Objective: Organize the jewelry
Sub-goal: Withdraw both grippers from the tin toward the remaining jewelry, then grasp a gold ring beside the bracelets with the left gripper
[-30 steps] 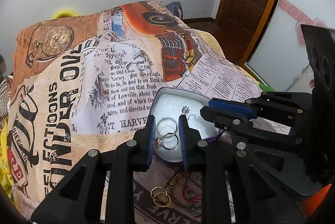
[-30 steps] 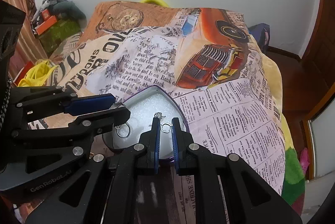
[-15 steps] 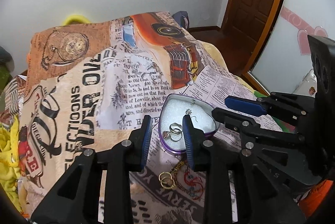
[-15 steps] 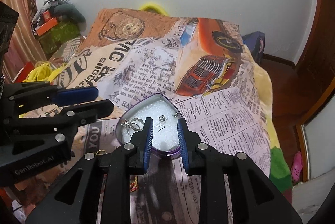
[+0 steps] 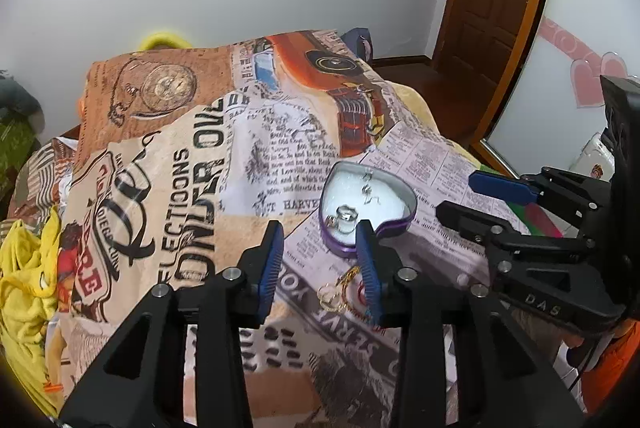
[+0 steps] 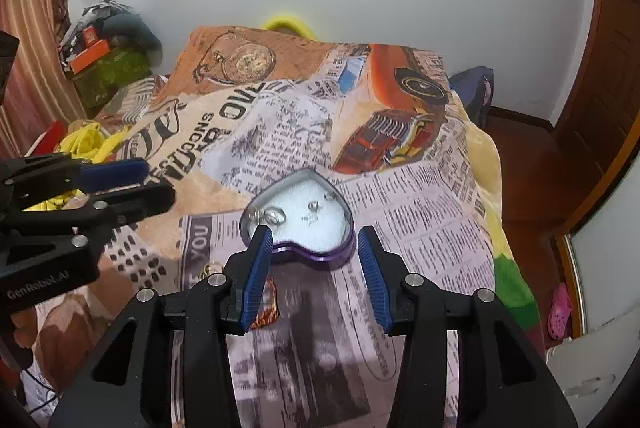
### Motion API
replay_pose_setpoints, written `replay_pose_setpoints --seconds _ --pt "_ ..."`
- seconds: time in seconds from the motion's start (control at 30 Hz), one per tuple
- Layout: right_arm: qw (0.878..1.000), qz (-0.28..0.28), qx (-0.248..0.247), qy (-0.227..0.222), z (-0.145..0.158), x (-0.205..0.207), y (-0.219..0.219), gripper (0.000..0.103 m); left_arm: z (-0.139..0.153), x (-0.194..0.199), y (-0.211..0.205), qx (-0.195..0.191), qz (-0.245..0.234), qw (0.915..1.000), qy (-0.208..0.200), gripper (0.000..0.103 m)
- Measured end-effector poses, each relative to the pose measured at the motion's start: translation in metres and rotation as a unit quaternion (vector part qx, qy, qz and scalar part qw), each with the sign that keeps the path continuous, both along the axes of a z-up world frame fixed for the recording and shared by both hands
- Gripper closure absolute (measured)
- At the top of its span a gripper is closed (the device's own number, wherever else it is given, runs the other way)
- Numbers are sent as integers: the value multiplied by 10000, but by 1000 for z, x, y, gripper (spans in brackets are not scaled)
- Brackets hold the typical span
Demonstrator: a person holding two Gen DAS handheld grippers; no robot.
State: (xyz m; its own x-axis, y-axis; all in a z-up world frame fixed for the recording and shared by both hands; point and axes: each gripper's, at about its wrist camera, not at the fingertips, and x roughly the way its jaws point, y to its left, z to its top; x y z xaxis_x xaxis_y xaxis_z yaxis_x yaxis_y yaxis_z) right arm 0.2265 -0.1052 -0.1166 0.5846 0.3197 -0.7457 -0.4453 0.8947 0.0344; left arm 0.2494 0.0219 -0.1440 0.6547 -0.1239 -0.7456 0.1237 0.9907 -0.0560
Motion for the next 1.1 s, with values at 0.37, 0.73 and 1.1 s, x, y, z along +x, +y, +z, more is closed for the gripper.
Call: replay_pose_setpoints --seconds 0.37,0.73,1.1 --pt "9985 97 -314 441 -36 -12 9 62 -38 -12 18 -22 185 9986 498 65" --pt "9972 37 -408 626 -52 -18 -1 62 -87 -6 -4 -106 -104 9932 1156 65" --pt "9971 -7 -280 703 -58 -16 -9 62 -96 6 -12 -62 -135 9939 1092 87"
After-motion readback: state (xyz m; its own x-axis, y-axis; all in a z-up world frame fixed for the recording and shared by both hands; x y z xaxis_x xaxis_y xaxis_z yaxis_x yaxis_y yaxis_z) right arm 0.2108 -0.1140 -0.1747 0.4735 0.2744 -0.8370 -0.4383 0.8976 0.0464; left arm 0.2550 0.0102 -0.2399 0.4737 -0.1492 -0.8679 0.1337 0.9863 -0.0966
